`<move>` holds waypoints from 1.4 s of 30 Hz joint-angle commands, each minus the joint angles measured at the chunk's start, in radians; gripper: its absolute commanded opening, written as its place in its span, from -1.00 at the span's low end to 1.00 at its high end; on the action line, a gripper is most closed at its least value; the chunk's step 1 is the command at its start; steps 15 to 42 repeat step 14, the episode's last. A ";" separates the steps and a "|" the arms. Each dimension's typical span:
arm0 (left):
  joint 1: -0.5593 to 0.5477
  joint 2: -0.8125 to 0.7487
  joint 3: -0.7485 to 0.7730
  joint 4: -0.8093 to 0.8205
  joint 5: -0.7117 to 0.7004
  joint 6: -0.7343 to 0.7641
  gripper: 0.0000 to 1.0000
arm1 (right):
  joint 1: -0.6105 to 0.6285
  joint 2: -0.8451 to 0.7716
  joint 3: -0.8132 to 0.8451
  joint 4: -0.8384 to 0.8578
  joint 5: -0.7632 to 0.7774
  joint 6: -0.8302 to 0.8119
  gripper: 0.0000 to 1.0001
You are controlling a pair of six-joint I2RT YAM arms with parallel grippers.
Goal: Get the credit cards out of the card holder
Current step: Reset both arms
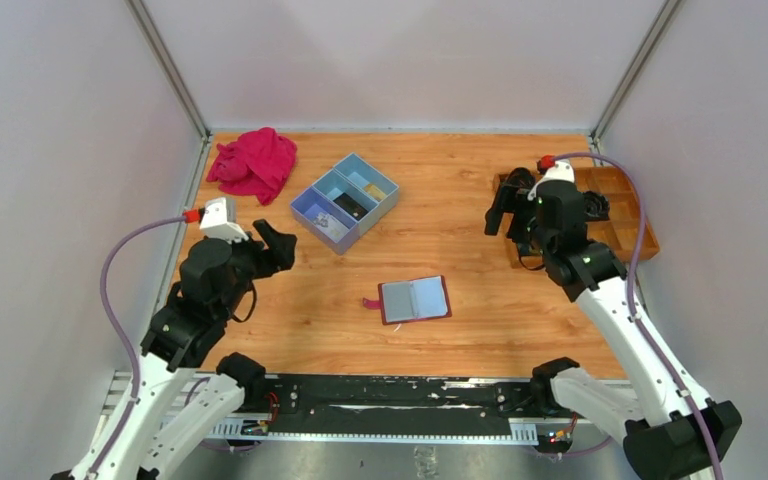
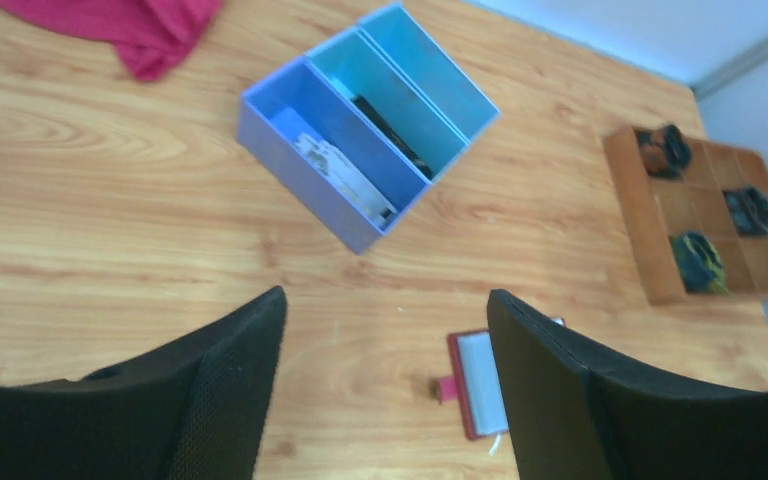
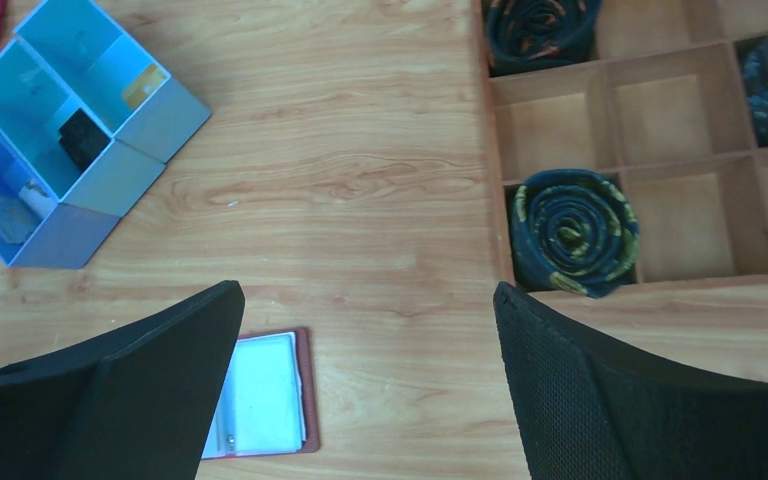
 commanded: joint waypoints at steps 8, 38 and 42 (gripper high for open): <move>-0.004 -0.169 -0.026 -0.097 -0.365 0.041 0.73 | 0.000 -0.050 -0.029 -0.056 0.154 0.035 1.00; -0.004 -0.233 -0.031 -0.101 -0.394 0.053 0.74 | 0.001 -0.041 -0.034 -0.037 0.142 0.050 1.00; -0.004 -0.233 -0.031 -0.101 -0.394 0.053 0.74 | 0.001 -0.041 -0.034 -0.037 0.142 0.050 1.00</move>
